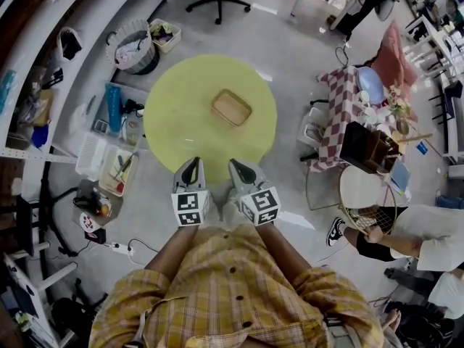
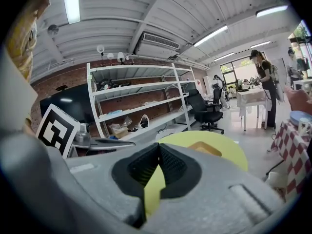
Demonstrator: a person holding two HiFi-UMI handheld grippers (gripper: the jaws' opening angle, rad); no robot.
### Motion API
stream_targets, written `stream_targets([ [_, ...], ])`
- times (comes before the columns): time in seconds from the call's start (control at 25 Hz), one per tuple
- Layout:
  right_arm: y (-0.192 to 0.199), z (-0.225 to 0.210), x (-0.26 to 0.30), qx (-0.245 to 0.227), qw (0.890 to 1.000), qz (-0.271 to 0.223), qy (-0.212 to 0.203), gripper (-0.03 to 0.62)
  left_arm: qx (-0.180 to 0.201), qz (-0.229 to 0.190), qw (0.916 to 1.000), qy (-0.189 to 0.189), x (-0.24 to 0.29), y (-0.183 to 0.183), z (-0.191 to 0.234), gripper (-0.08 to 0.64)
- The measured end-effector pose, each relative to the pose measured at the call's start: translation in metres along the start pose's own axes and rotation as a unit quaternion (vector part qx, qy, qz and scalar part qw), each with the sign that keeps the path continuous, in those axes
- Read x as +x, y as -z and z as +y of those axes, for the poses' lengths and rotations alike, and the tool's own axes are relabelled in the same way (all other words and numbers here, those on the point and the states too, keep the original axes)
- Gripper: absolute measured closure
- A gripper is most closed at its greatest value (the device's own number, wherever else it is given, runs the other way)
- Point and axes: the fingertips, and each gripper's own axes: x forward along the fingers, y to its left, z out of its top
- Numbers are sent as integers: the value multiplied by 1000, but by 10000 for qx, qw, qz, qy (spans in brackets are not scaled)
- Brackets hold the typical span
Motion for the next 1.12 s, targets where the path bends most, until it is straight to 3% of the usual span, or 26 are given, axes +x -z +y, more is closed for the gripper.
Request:
stream_targets([
  [0.72,29,-4,15,240,9990,346,112,595,261,499,9984,33,41,34,18,520],
  [1.12,42,-8,22,366,9981,476,168,595,202,812,9965,13,66,54,31,486],
])
